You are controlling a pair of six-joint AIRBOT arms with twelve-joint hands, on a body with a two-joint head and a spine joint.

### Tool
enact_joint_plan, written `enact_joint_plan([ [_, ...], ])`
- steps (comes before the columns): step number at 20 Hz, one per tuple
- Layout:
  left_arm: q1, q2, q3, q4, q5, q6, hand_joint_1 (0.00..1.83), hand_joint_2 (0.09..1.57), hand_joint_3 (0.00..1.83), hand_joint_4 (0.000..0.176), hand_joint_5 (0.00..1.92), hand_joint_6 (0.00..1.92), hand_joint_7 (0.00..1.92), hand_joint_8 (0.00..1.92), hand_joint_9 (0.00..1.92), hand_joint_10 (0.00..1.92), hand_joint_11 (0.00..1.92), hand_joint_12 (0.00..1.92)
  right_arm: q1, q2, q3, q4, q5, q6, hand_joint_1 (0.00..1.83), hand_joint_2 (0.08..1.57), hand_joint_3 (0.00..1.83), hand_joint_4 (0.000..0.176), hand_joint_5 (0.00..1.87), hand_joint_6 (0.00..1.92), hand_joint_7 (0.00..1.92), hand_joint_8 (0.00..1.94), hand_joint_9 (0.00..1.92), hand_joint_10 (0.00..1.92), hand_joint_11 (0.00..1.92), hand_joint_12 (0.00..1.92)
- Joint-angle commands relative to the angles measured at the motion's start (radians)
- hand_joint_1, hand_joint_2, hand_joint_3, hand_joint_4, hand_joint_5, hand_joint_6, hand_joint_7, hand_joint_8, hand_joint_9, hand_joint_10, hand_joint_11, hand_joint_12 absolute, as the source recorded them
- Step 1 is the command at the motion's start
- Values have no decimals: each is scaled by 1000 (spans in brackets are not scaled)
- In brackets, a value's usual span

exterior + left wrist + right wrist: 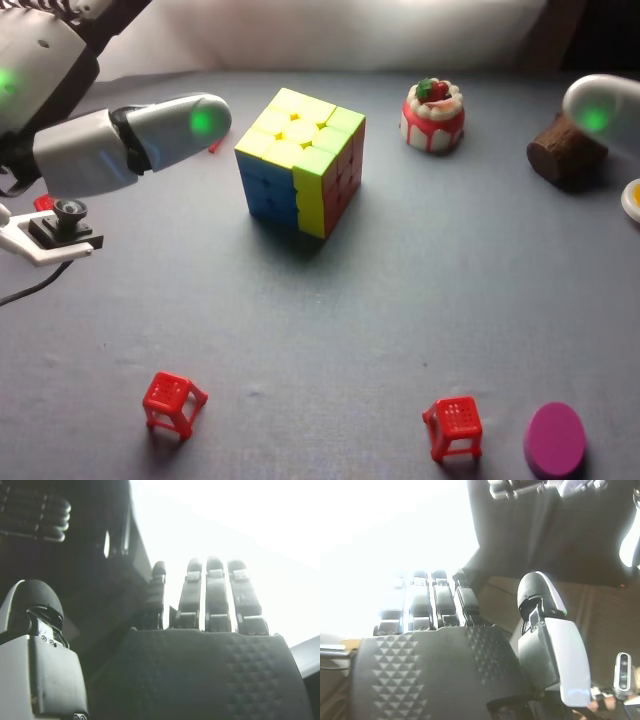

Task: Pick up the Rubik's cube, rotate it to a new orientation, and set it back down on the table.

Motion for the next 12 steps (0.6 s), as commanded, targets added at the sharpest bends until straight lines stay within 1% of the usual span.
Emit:
enact_joint_plan([
  [1,-5,7,0,-5,-140,1,0,1033,29,155,0,0,0,0,0,0,0,0,0,5,-8,21,151,6,0,1303,0,0,0,0,0,0,0,0,0,0],
  [2,-2,7,-2,-6,-151,1,0,1026,24,148,0,0,0,0,0,0,0,0,-3,11,-14,29,161,6,0,1304,0,0,0,0,0,0,0,0,0,0],
  [3,2,9,-4,-8,-161,1,0,994,8,153,0,0,0,0,0,0,0,0,-6,14,-17,35,171,6,0,1292,0,0,9,4,0,0,0,0,0,0],
  [4,8,13,-9,-13,-180,3,0,1010,15,119,0,0,0,0,0,0,0,0,-11,20,-21,41,189,6,0,1282,0,0,16,7,0,0,0,0,0,0],
  [5,16,19,-15,-18,-201,8,0,1036,26,118,0,0,0,0,0,0,0,0,-12,25,-23,42,204,6,0,1279,0,0,2,1,0,0,0,0,0,0],
  [6,28,27,-24,-25,-231,15,0,1002,9,157,0,0,0,0,0,0,0,0,-13,32,-28,43,220,6,0,1270,0,0,0,0,0,0,0,0,0,0],
  [7,37,34,-31,-28,-255,21,0,1015,14,172,0,0,0,0,0,0,0,0,-13,39,-34,43,231,6,0,1268,0,0,0,0,0,0,0,0,0,0],
  [8,44,41,-37,-28,-277,23,0,1030,20,134,0,0,0,0,0,0,0,0,-13,47,-39,43,240,6,0,1285,0,0,0,0,0,0,2,1,0,0],
  [9,48,46,-41,-30,-297,28,0,1032,20,147,0,0,0,0,0,0,0,0,-13,52,-41,41,244,6,0,1294,0,0,0,0,0,0,7,3,0,0],
  [10,51,51,-45,-30,-316,32,0,1035,20,125,0,0,0,0,0,0,0,0,-13,57,-42,41,255,6,0,1314,0,0,0,0,0,0,12,5,0,0],
  [11,55,56,-52,-30,-346,38,0,1035,18,127,0,0,0,0,0,0,0,0,-13,64,-44,39,268,6,0,1338,1,0,0,0,0,0,42,18,0,0],
  [12,59,63,-58,-30,-368,46,0,1045,22,141,0,0,0,0,0,0,0,0,-13,72,-47,38,282,6,0,1350,6,0,0,0,0,0,27,12,0,0],
])
